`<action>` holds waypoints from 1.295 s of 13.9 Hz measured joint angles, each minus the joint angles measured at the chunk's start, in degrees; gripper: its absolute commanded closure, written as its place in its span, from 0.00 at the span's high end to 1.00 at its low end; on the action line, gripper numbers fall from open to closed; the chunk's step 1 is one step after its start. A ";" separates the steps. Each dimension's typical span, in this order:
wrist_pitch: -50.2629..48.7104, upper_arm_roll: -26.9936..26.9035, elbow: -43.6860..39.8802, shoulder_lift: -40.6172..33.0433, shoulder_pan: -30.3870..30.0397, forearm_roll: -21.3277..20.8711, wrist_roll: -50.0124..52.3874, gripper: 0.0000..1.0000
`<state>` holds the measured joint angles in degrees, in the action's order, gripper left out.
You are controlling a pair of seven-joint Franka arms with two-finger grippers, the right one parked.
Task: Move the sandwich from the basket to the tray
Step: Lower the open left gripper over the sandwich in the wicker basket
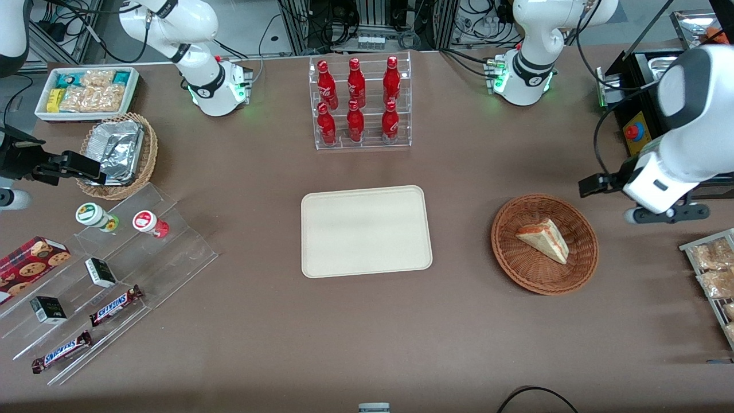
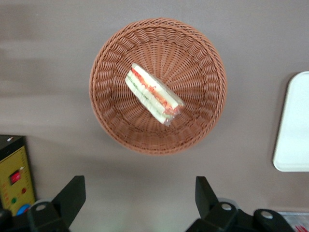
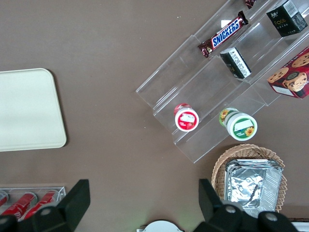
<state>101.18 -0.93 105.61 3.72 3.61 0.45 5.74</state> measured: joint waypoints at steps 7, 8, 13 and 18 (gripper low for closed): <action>14.79 -0.17 9.22 2.49 -0.02 0.12 14.80 1.00; 16.16 -0.17 9.67 2.85 0.01 0.12 20.24 1.00; 19.82 0.11 10.41 5.79 0.39 0.13 39.02 1.00; 21.43 0.13 10.49 8.58 0.47 0.14 46.28 1.00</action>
<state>122.62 -0.80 116.10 12.29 4.08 0.59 52.02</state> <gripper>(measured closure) 0.000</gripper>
